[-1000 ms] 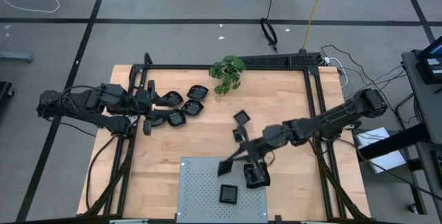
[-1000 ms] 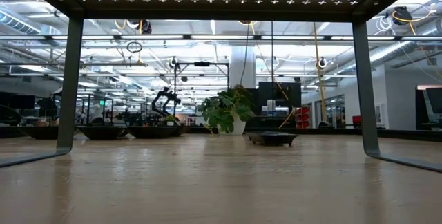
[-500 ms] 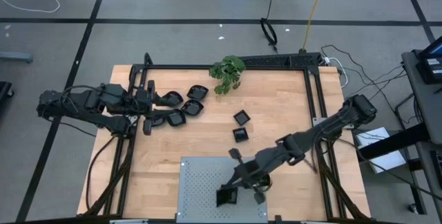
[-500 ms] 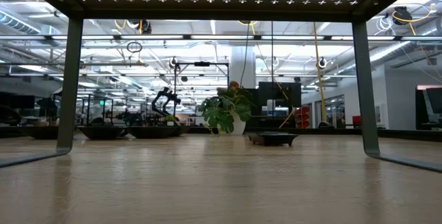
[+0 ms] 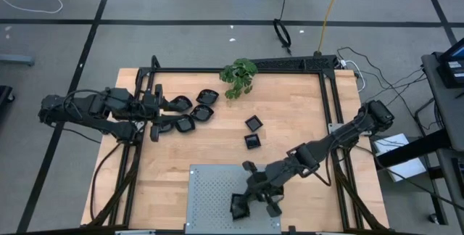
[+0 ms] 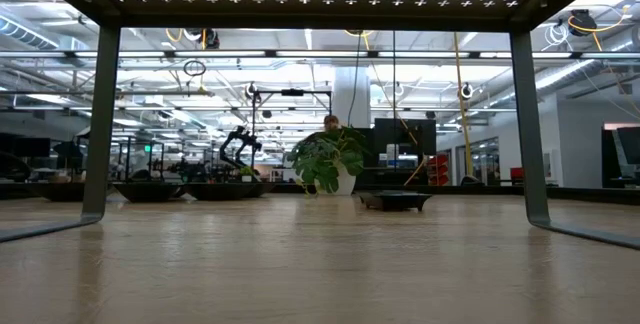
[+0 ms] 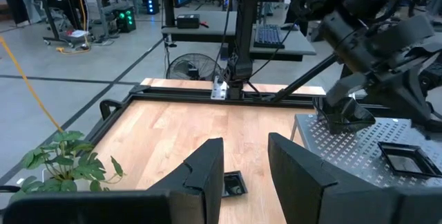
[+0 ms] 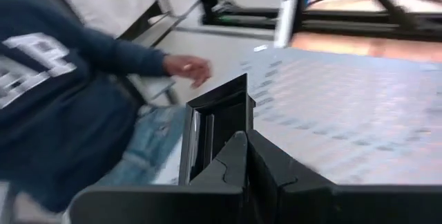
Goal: Pick & Place Mini shaped plates
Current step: Stack the square plate onto the stacked square plate on the shelf
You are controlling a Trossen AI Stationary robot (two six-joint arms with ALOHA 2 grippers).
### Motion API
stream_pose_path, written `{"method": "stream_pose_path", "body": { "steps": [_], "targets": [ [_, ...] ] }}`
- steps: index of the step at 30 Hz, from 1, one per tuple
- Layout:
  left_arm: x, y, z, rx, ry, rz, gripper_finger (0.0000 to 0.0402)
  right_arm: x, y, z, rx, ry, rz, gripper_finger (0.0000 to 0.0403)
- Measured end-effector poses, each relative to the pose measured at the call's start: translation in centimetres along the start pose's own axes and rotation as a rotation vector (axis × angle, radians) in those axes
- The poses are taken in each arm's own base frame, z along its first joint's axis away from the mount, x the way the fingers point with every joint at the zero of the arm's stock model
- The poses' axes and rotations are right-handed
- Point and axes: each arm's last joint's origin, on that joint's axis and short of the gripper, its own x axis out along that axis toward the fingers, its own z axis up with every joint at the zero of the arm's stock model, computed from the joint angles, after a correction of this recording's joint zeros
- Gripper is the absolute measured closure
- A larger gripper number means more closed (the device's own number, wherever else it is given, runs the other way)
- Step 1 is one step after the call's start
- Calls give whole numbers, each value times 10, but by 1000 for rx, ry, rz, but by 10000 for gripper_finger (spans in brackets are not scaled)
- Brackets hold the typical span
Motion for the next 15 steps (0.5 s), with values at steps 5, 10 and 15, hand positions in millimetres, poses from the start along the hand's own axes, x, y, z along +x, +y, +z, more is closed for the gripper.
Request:
{"method": "stream_pose_path", "body": {
  "steps": [5, 10, 15],
  "targets": [
    [0, 0, 0, 0, 1, 0, 282, 1, 5, -3, -28, 15, 11, 403],
    [0, 0, 0, 0, 1, 0, 282, 3, 4, -9, -44, 18, 8, 403],
    [0, 0, 0, 0, 0, 0, 282, 5, -1, -17, -49, 37, -35, 403]
  ]
}}
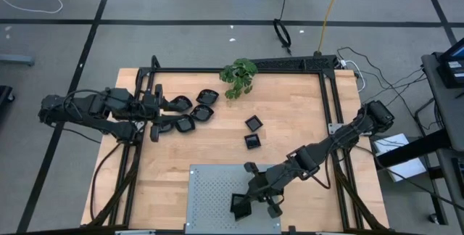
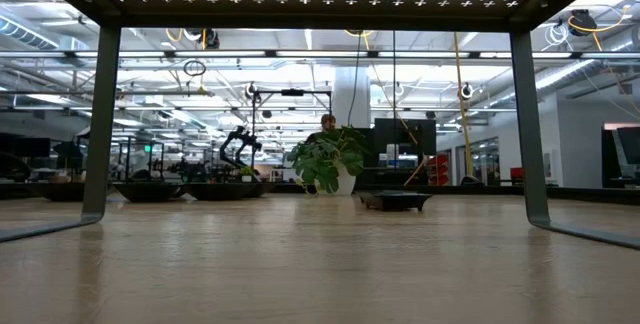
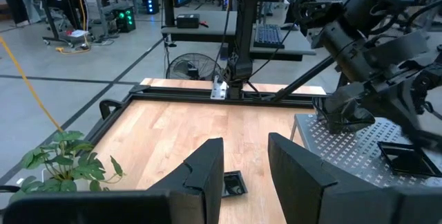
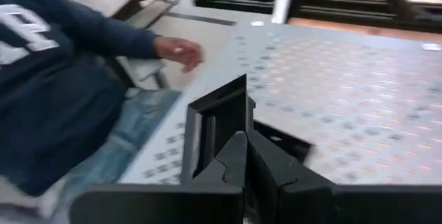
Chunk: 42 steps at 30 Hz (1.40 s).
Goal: Pick & Place Mini shaped plates
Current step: Stack the square plate onto the stacked square plate on the shelf
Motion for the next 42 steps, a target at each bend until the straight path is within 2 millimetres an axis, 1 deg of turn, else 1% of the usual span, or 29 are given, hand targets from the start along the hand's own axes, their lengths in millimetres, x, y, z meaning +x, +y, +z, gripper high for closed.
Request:
{"method": "stream_pose_path", "body": {
  "steps": [2, 13, 16, 25, 28, 30, 32, 34, 38, 40, 42],
  "targets": [
    [0, 0, 0, 0, 0, 0, 282, 0, -1, 0, -10, -4, -22, 403],
    [0, 0, 0, 0, 0, 0, 282, 0, -1, 1, -25, -18, -12, 397],
    [0, 0, 0, 0, 0, 0, 282, 0, -3, 2, -22, -18, -16, 381],
    [0, 0, 0, 0, 0, 0, 282, -1, -10, 3, -26, -22, -39, 313],
    [0, 0, 0, 0, 0, 0, 282, -1, -14, 4, -53, -30, -104, 297],
    [0, 0, 0, 0, 0, 0, 282, -11, -14, 5, -91, -15, -165, 289],
    [0, 0, 0, 0, 0, 0, 282, -28, -16, 12, -118, -25, -240, 283],
    [0, 0, 0, 0, 0, 0, 282, -49, -18, 20, -136, -44, -345, 278],
    [0, 0, 0, 0, 1, 0, 282, -92, -27, 30, -134, -78, -625, 267],
    [0, 0, 0, 0, 0, 0, 282, -114, -32, 33, -124, -93, -762, 258],
    [0, 0, 0, 0, 0, 0, 282, -133, -40, 34, -108, -88, -872, 244]
  ]
}}
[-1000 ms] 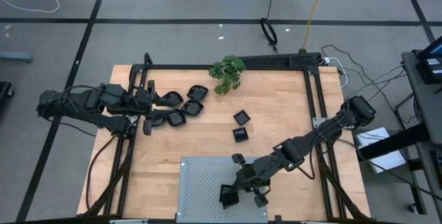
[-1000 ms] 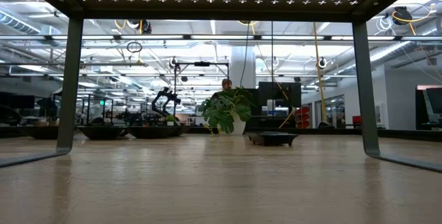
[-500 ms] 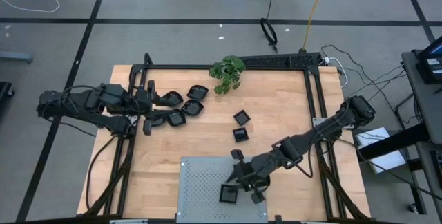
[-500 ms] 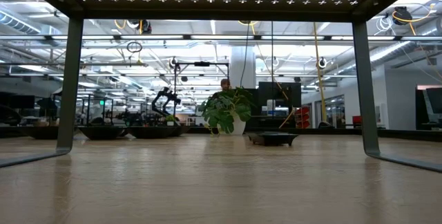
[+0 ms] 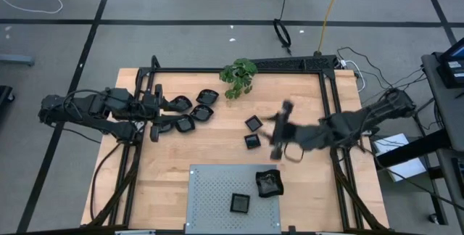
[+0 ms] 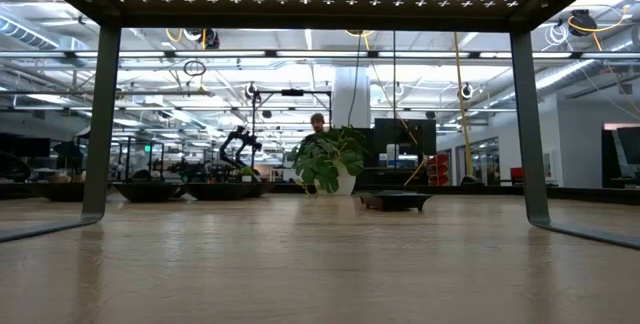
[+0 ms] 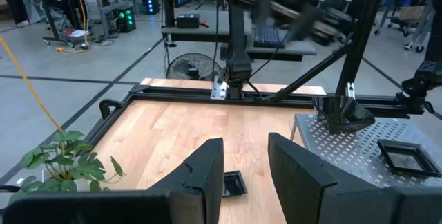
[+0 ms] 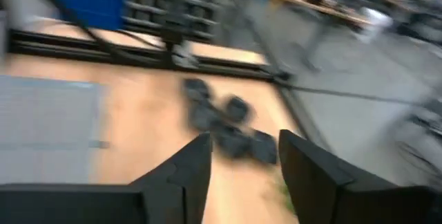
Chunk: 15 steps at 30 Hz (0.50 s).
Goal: Pick & Place Mini shaped plates
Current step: Stack the square plate onto the stacked square plate on the shelf
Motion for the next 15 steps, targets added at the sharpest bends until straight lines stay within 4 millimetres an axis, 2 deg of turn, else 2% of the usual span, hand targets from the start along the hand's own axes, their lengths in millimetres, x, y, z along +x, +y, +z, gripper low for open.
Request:
{"method": "stream_pose_path", "body": {
  "steps": [2, 5, 10, 15],
  "targets": [
    [0, 0, 0, 0, 0, 0, 282, 1, -18, -4, 4, 33, -84, 226],
    [0, 0, 0, 0, 0, 0, 282, 14, -44, -23, 44, 98, -182, 194],
    [0, 0, 0, 0, 0, 0, 282, 42, -81, -72, 70, 253, -277, 151],
    [0, 0, 0, 0, 0, 0, 282, 63, -106, -124, 211, 334, -236, 144]
  ]
}}
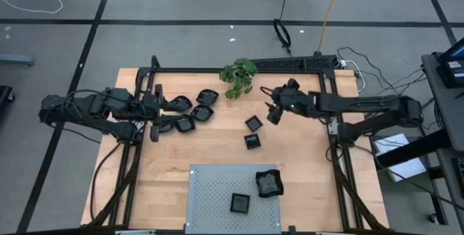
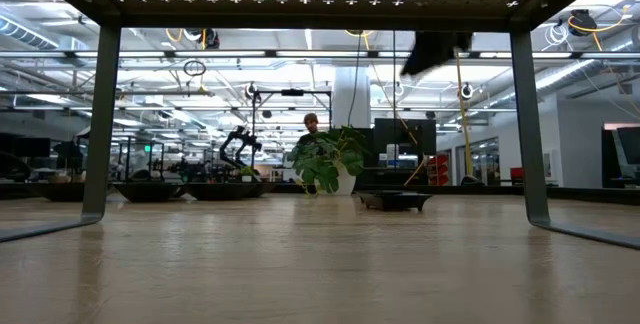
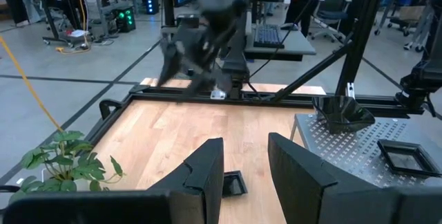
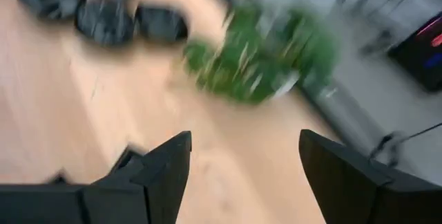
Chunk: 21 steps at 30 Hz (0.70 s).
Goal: Pick & Place Mini shaped plates
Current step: Stack the square plate onto the stacked square plate on the shelf
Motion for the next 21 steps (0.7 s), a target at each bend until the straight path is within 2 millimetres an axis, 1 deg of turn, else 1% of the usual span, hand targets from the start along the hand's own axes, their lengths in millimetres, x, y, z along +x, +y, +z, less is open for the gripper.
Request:
{"method": "stream_pose_path", "body": {
  "steps": [2, 5, 8, 12, 13, 16, 21],
  "targets": [
    [0, 0, 0, 0, 0, 0, 282, 15, -5, -20, 31, 36, 46, 147],
    [0, 0, 0, 0, 0, 0, 282, 30, -10, -48, 57, 41, 34, 152],
    [0, 0, 0, 0, 0, 0, 282, 40, -12, -75, 89, 49, 46, 155],
    [0, 0, 0, 0, 0, 0, 282, 48, -9, -101, 149, 43, 108, 155],
    [0, 0, 0, 0, 1, 0, 282, 49, -8, -105, 161, 44, 115, 155],
    [0, 0, 0, 0, 0, 0, 282, 54, -5, -109, 210, 18, 166, 155],
    [0, 0, 0, 0, -2, 0, 282, 67, 1, -115, 211, 27, 207, 156]
  ]
}}
